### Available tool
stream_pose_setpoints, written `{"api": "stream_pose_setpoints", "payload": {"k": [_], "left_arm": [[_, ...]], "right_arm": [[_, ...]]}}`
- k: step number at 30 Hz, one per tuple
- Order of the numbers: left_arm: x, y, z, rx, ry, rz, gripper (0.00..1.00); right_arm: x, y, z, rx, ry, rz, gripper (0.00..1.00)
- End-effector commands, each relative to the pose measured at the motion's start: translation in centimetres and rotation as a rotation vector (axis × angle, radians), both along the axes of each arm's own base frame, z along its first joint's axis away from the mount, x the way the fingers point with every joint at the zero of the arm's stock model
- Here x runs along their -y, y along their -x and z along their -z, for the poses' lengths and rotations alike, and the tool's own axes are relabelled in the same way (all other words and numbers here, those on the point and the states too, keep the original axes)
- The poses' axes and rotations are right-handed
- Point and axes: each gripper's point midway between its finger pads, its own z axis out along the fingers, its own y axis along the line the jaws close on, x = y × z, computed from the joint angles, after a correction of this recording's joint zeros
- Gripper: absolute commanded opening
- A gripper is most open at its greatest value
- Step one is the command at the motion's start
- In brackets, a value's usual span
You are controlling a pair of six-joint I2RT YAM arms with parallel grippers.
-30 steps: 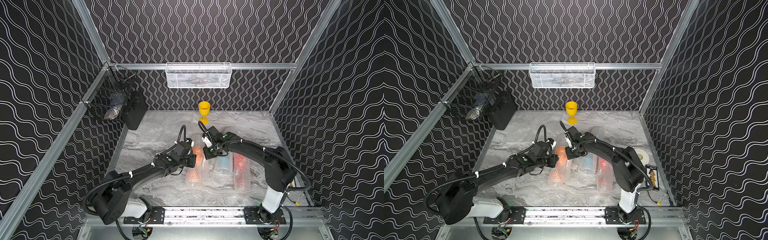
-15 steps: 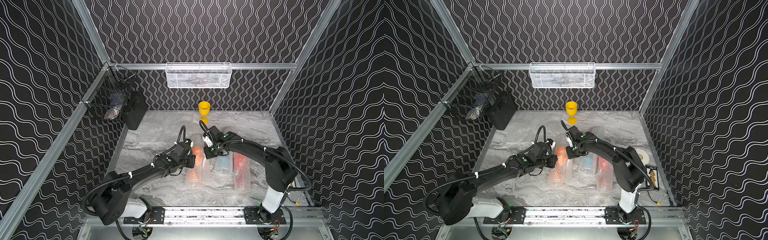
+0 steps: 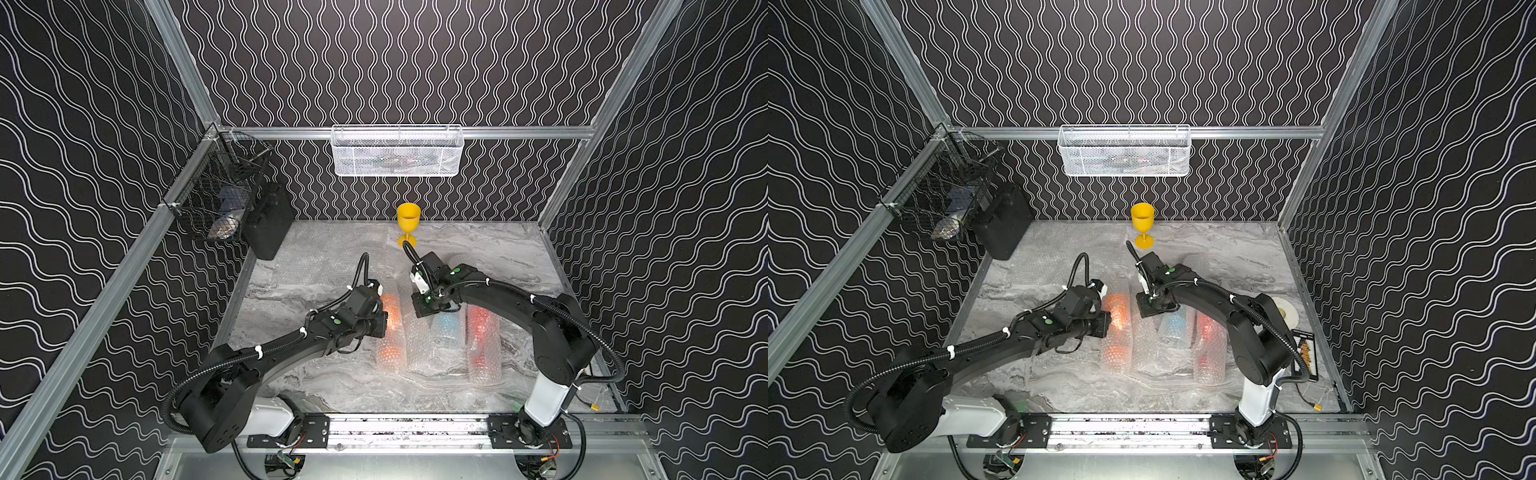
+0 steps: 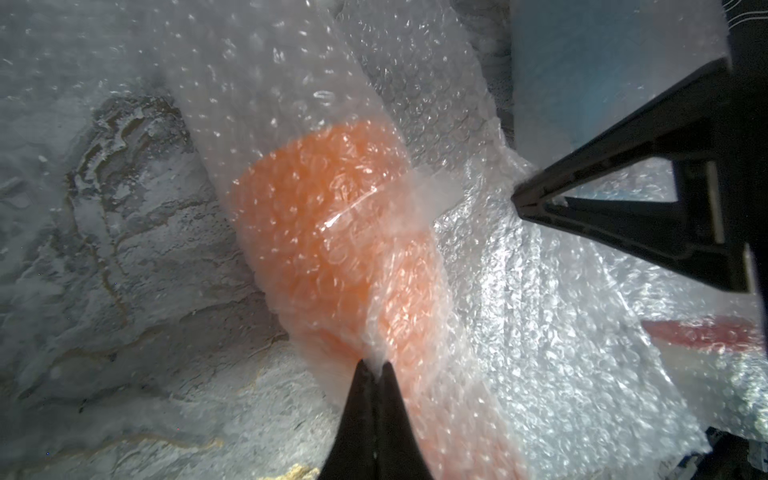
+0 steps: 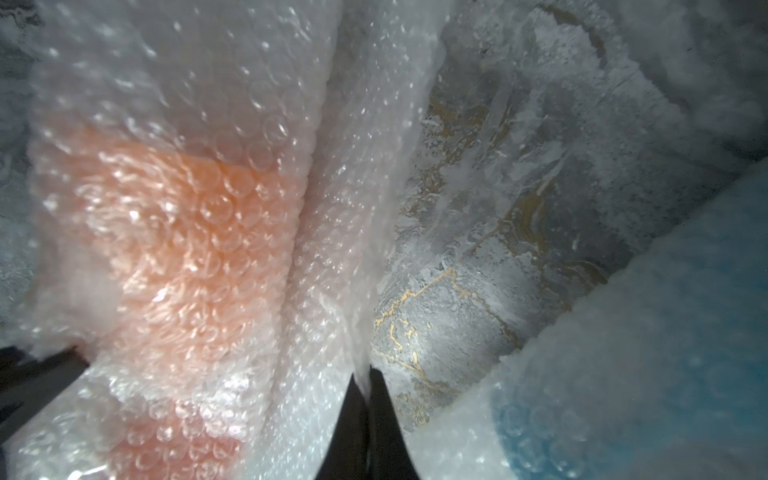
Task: Unpack wine glasses from bubble wrap
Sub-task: Unwrap the bubble wrap at the center of the board.
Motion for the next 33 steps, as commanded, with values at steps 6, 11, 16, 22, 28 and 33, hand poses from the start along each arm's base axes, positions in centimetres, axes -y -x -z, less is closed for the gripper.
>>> {"api": "stream_pose_setpoints", "payload": {"k": [6,11,16,22,28,33], "left_arm": [[-0.8,0.7,-0.1,0.011,-0.009,-0.006,0.0],[-2.3,1.4,-0.5,0.026,-0.031,-0.045,0.0],[-4.2,2.9,-1.0,0.041,-0.026,-0.099,0.0],[-6.7,5.0,0.7,-0.009,-0.068,-0.167,0.01],[-9.2,5.6,2.0,-0.048,-0.164,-0.262,0.04],[-10.0,5.3,1.8,-0.042,-0.207,-0.3,0.14]], "right_arm": [[-0.6,0.6,-1.1,-0.015,-0.073,-0.001,0.04],[-0.6,1.6,-1.4,-0.008,-0.118,-0.017,0.05],[-1.3,3.4,-1.5,-0.04,-0.197,-0.037,0.05],[-3.1,4.4,-1.1,-0.07,-0.258,-0.058,0.05],[-4.7,5.3,-0.1,-0.098,-0.273,-0.078,0.06],[-5.2,5.8,0.5,-0.113,-0.27,-0.091,0.06]]}}
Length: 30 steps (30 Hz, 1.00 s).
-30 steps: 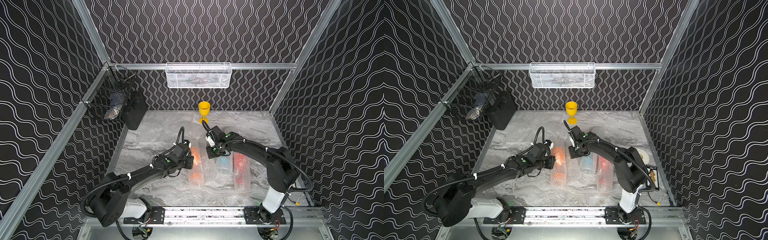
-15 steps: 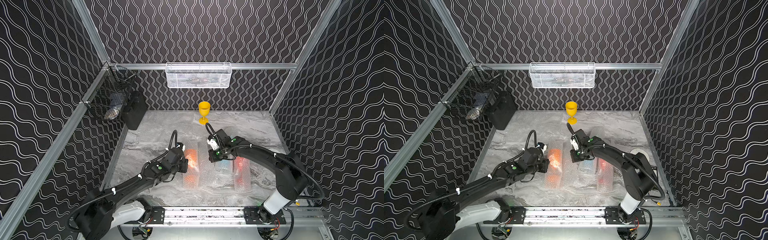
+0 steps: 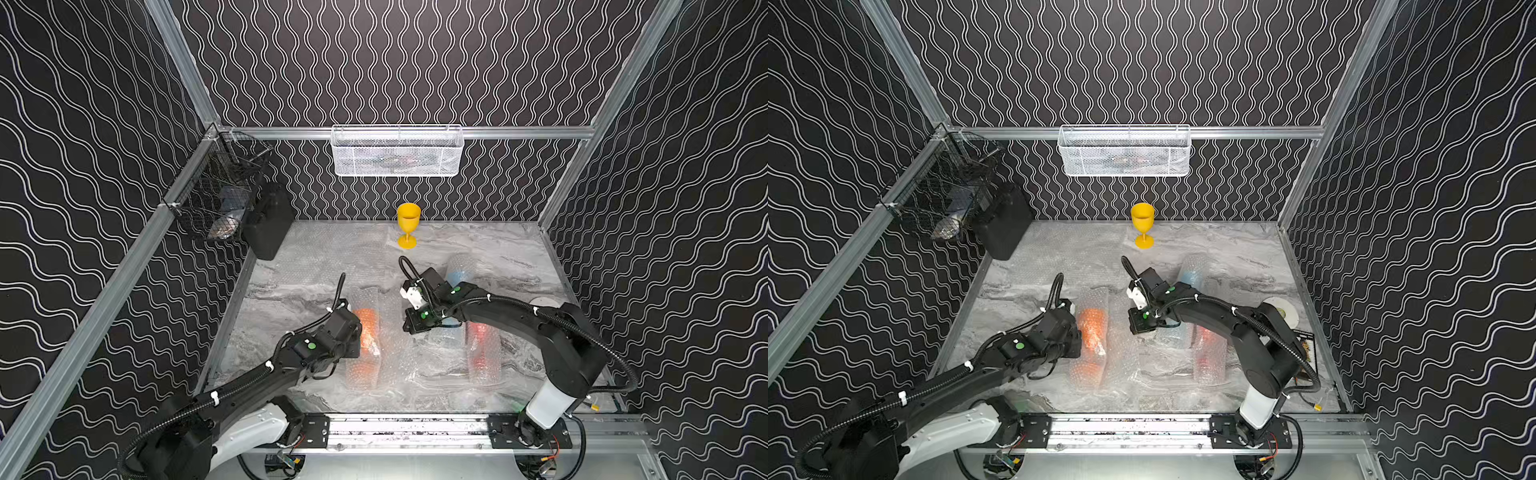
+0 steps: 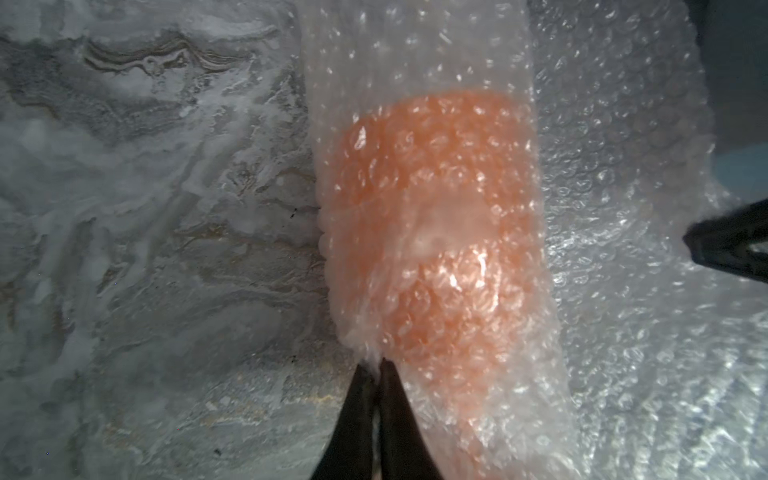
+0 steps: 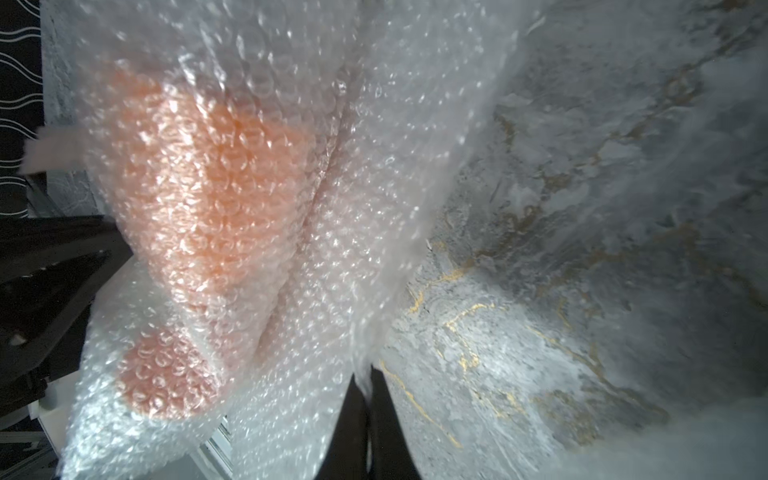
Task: Unpack wine glasses from bubble wrap
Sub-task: Unwrap the bubble wrap at the center of the board.
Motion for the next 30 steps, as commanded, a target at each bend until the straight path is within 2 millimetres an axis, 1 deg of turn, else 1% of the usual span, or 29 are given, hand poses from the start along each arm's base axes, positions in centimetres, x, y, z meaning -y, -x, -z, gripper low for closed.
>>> {"api": "stream_pose_setpoints", "payload": {"k": [1,3,6,8,9,10,13,15,20,22,28,30], "left_arm": [[-1.3,-0.2,-0.2,0.006,-0.053,-0.056,0.19],[-1.5,-0.4,-0.5,0.009,-0.069,-0.063,0.29],[-1.7,-0.6,-1.6,0.032,-0.075,-0.067,0.37],[-1.3,-0.9,-2.7,0.057,-0.059,-0.052,0.39],[-1.1,-1.1,-3.4,0.074,-0.044,-0.044,0.4],[-0.7,-1.2,-4.1,0.086,-0.03,-0.03,0.4],[0.9,-1.7,-5.9,0.119,0.027,0.037,0.41],[2.1,-1.7,-6.6,0.129,0.08,0.078,0.42],[5.5,-1.1,-6.5,0.095,0.242,0.172,0.41],[6.8,-0.7,-6.7,0.071,0.292,0.208,0.41],[9.0,0.0,-6.7,0.029,0.319,0.263,0.4],[9.5,0.0,-6.2,0.005,0.311,0.277,0.4]], "right_arm": [[-0.7,-0.1,-0.2,0.0,-0.027,0.006,0.06],[-0.7,-0.2,-0.4,0.006,-0.032,0.007,0.06],[-0.8,-0.2,-0.5,0.006,-0.037,0.009,0.06],[-0.9,-0.1,-0.5,0.004,-0.04,0.008,0.06],[-0.3,0.5,0.7,-0.019,-0.017,0.011,0.06],[-0.2,0.5,0.9,-0.025,-0.012,0.013,0.06],[0.0,0.7,1.4,-0.031,0.0,0.017,0.06],[0.1,0.6,1.4,-0.024,0.003,0.023,0.07],[0.3,0.4,1.5,-0.012,0.007,0.037,0.09],[0.3,0.4,1.8,-0.019,0.01,0.039,0.09],[1.0,0.5,2.7,-0.022,0.043,0.047,0.18],[1.1,0.5,2.9,-0.018,0.054,0.046,0.23]]}}
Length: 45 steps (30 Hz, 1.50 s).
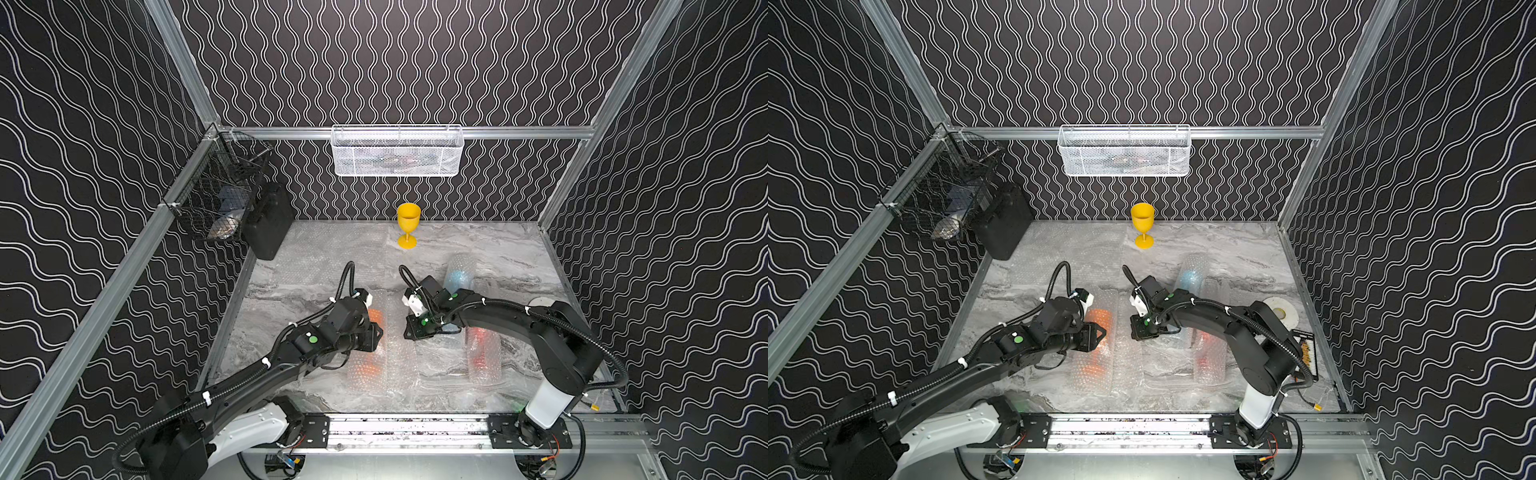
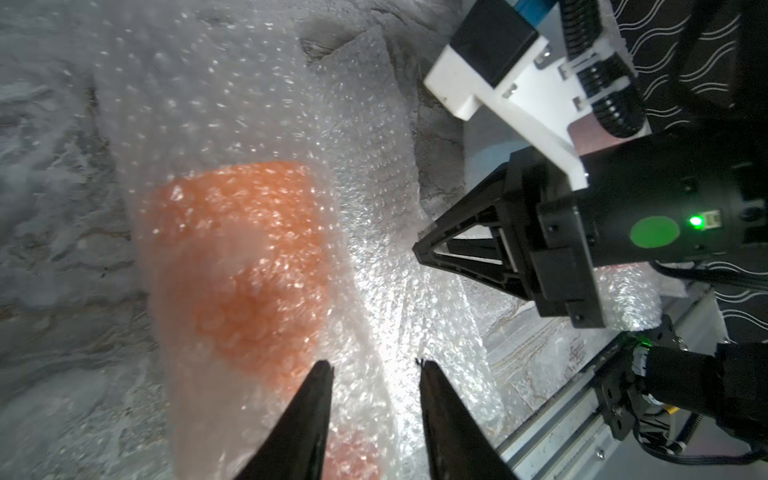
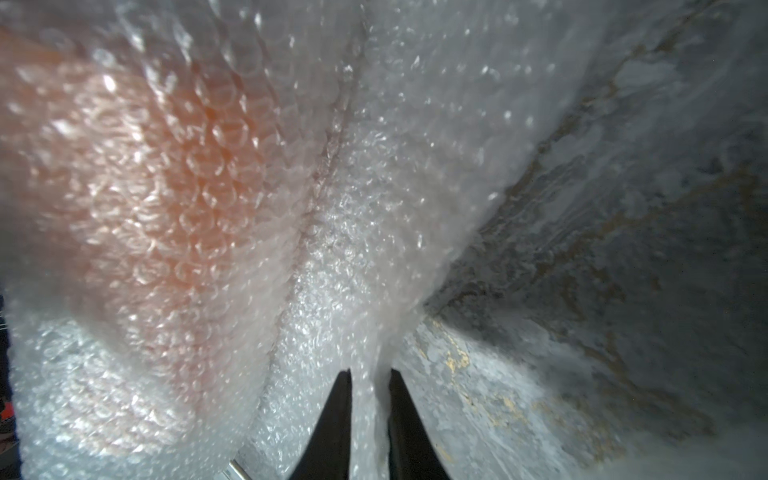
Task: Unpack wine glasses from bubble wrap
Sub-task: Unwrap the bubble wrap at the center of the board.
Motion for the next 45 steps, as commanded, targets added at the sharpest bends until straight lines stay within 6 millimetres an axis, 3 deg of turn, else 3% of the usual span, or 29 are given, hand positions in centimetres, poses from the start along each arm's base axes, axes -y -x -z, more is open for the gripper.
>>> {"api": "stream_pose_setpoints", "payload": {"k": [1,4,8,20,24,34,41,45], "left_arm": [[1.7,0.0,-0.2,-0.024,0.036,0.043,0.4],[2.1,0.1,0.9,-0.053,0.013,0.048,0.4],[0.8,0.4,3.3,-0.105,-0.07,0.015,0.4],[-6.6,0.3,6.7,-0.168,-0.37,-0.163,0.37],[-9.1,0.2,7.6,-0.227,-0.343,-0.247,0.35],[-13.3,-1.3,4.1,-0.155,-0.308,-0.393,0.35],[-12.6,-2.0,0.1,-0.063,-0.227,-0.39,0.36],[-12.2,-2.3,-0.4,-0.049,-0.204,-0.38,0.36]], "right_arm": [[0.2,-0.5,0.1,0.021,0.017,0.007,0.24],[0.3,-0.6,0.2,0.024,0.026,0.004,0.25],[0.2,-0.8,0.1,0.03,0.028,0.002,0.25],[0.7,-0.9,0.4,0.027,0.029,0.01,0.25],[0.8,-0.9,0.4,0.027,0.029,0.012,0.25],[1.4,-0.9,1.0,0.023,0.046,0.016,0.25],[2.1,-1.2,0.9,0.039,0.077,0.021,0.26],[2.3,-1.7,-0.7,0.075,0.076,0.022,0.31]]}}
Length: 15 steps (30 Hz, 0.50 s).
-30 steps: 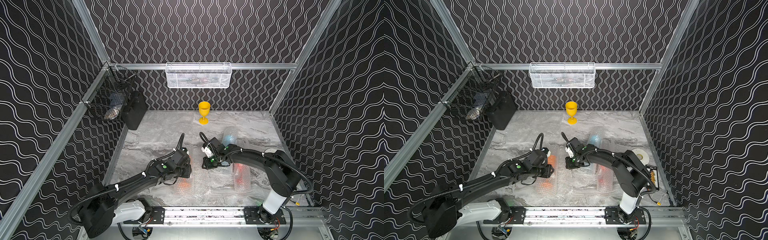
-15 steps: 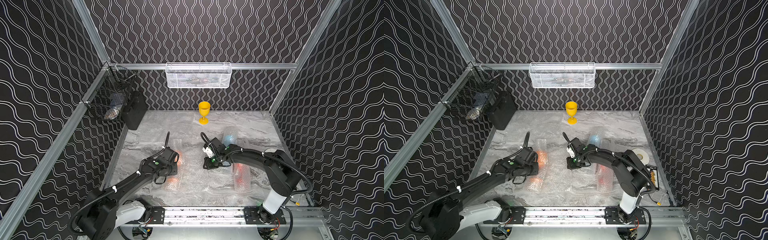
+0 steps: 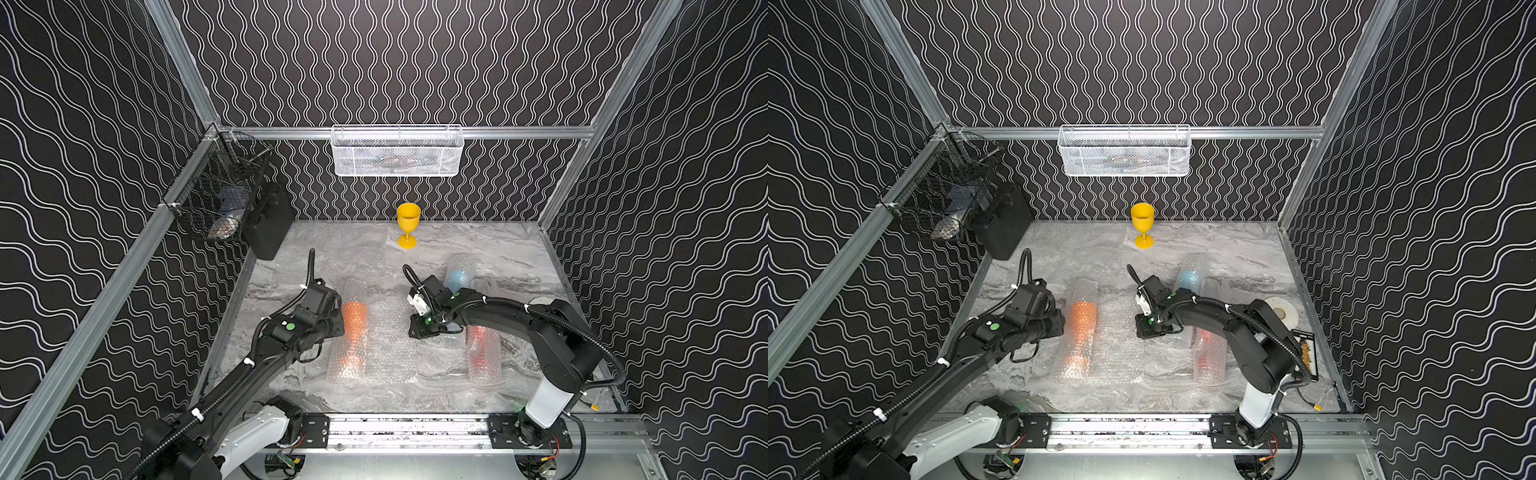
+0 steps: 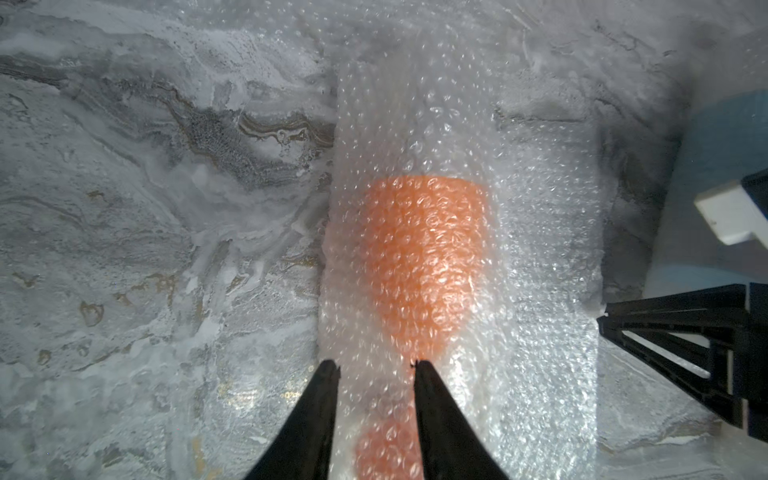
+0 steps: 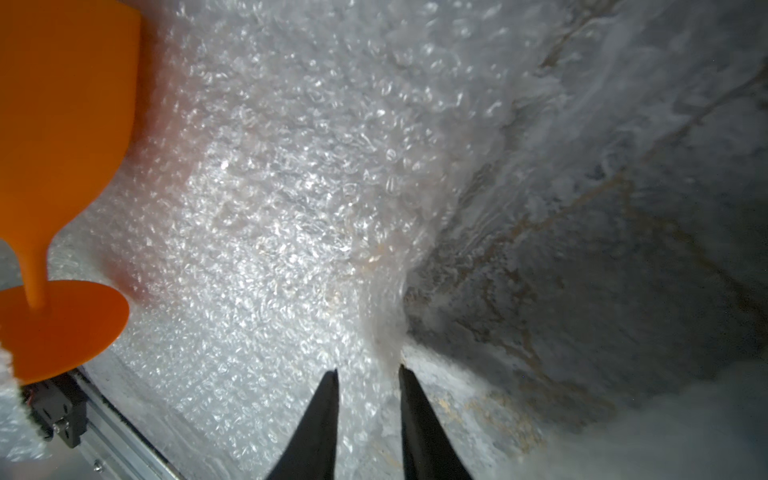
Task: Unpack wine glasses from bubble wrap
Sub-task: Unwrap the bubble wrap at the center of the board.
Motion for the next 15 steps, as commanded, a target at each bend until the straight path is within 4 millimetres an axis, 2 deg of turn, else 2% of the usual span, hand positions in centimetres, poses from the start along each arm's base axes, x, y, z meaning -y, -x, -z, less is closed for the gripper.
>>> {"api": "stream_pose_setpoints", "payload": {"k": [1,4,7,9,10,15], "left_arm": [[0.4,0.0,-0.1,-0.003,0.014,0.019,0.36],[1.5,-0.4,-0.1,-0.005,0.058,0.055,0.36],[1.8,-0.5,0.0,-0.011,0.06,0.063,0.37],[1.6,-0.6,0.1,-0.009,0.051,0.057,0.37],[1.5,-0.6,0.2,-0.012,0.046,0.056,0.37],[1.3,-0.8,-0.5,-0.011,0.034,0.051,0.37]], "right_arm": [[0.2,-0.4,-1.7,0.038,0.001,-0.004,0.33],[-0.1,-0.6,-3.2,0.058,-0.017,-0.011,0.38],[-1.0,-0.5,-5.0,0.066,-0.074,-0.025,0.41],[-2.5,0.3,-5.5,0.027,-0.153,-0.053,0.43],[-3.9,0.2,-6.6,0.02,-0.209,-0.072,0.43],[-9.3,2.9,-6.4,-0.062,-0.326,-0.166,0.43]]}}
